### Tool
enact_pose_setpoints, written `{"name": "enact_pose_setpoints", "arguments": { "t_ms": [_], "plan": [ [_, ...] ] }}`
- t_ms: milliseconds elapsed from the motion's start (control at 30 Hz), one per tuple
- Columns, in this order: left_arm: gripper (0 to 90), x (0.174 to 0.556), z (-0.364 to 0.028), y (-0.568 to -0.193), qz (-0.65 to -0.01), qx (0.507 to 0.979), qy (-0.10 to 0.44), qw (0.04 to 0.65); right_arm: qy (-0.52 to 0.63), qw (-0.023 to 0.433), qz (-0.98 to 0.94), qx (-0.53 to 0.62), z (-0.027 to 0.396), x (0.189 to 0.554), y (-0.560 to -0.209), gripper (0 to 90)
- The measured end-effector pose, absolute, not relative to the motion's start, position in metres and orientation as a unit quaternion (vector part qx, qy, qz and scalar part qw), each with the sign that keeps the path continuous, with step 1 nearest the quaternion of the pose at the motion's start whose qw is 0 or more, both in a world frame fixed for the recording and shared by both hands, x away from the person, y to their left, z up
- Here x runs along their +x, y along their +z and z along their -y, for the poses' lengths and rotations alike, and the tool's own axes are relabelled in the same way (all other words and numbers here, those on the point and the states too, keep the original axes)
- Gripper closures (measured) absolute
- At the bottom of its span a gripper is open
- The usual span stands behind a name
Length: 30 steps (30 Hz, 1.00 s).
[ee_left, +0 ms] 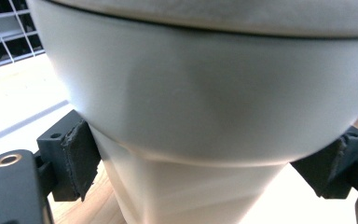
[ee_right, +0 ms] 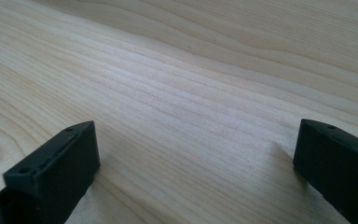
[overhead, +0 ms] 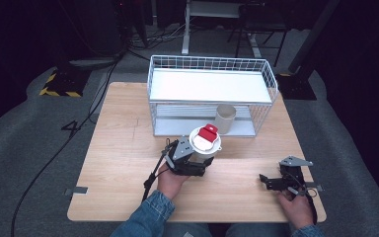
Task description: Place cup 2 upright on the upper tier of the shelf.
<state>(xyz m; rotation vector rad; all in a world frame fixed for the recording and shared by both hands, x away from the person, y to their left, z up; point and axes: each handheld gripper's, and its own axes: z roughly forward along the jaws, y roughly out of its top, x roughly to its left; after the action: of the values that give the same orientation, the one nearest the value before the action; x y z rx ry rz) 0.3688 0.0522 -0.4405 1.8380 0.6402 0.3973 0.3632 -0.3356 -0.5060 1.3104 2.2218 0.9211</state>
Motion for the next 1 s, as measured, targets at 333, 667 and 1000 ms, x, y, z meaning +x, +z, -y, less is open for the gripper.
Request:
{"name": "enact_pose_setpoints", "arguments": {
  "t_ms": [333,667,1000],
  "plan": [
    [13.6,0.361,-0.056,-0.413,-0.259,0.775,0.143,0.558,0.329,0.201,-0.793,0.471,0.335,0.363,-0.506,0.4],
    [13.5,0.359,-0.063,-0.383,-0.253,0.771,0.127,0.571,0.329,0.201,-0.792,0.473,0.334,0.363,-0.506,0.4],
    [13.6,0.366,-0.073,-0.355,-0.252,0.769,0.122,0.574,0.328,0.203,-0.791,0.476,0.334,0.363,-0.506,0.5]
  ]
}}
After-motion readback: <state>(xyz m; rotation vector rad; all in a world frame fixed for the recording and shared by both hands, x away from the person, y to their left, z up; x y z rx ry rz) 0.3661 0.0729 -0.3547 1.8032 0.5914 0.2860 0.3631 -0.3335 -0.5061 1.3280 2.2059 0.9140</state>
